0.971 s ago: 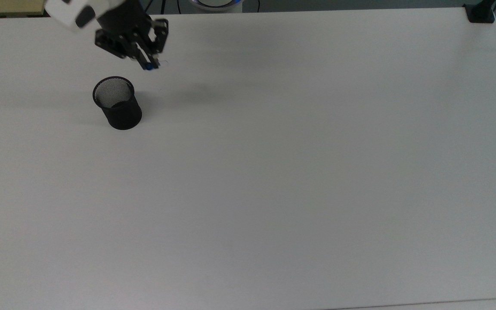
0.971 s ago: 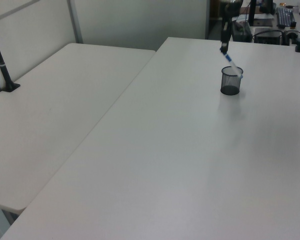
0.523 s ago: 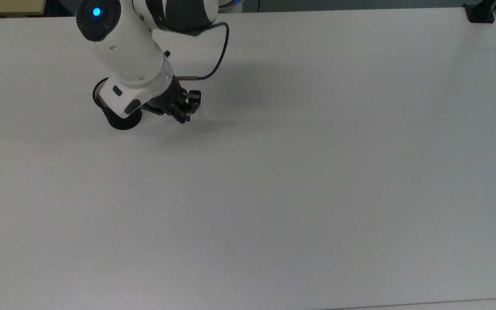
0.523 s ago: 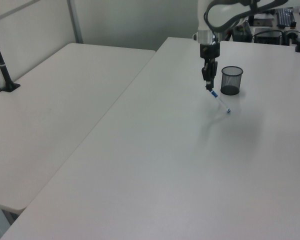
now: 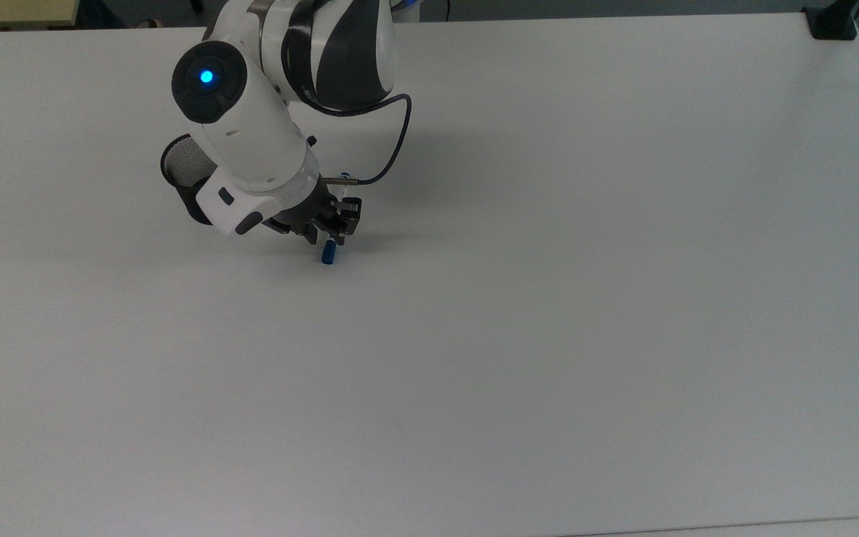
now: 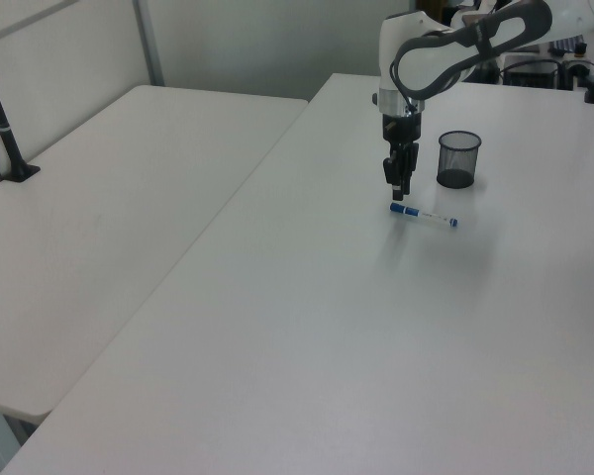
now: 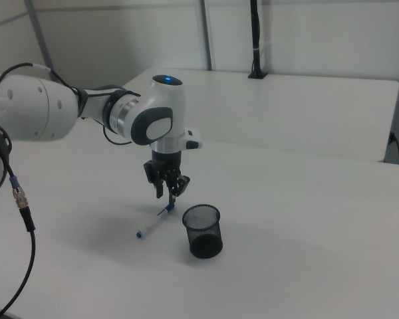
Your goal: Remove the marker
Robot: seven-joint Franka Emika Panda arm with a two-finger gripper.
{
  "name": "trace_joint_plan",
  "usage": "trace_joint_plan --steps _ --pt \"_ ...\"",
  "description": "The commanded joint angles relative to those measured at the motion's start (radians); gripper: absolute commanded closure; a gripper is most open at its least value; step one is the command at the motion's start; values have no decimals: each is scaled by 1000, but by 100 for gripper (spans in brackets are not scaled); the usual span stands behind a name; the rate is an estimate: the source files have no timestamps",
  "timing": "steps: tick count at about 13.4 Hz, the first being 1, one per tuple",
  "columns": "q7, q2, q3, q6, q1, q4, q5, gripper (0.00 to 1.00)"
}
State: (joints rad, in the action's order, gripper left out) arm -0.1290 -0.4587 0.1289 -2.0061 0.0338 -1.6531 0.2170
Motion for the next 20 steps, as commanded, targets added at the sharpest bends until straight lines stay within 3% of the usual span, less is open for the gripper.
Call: trace_joint_plan --steps 1,4,7,13,16,20 --pt "48 50 11 -10 14 -5 1 0" --pt "129 167 12 51 15 -1 -20 0" --pt "141 294 11 171 14 22 -135 0" --pt "141 557 18 433 -38 26 -149 0" --pt "111 566 17 455 -28 13 -160 0" --pt "8 525 17 302 -32 21 -183 0"
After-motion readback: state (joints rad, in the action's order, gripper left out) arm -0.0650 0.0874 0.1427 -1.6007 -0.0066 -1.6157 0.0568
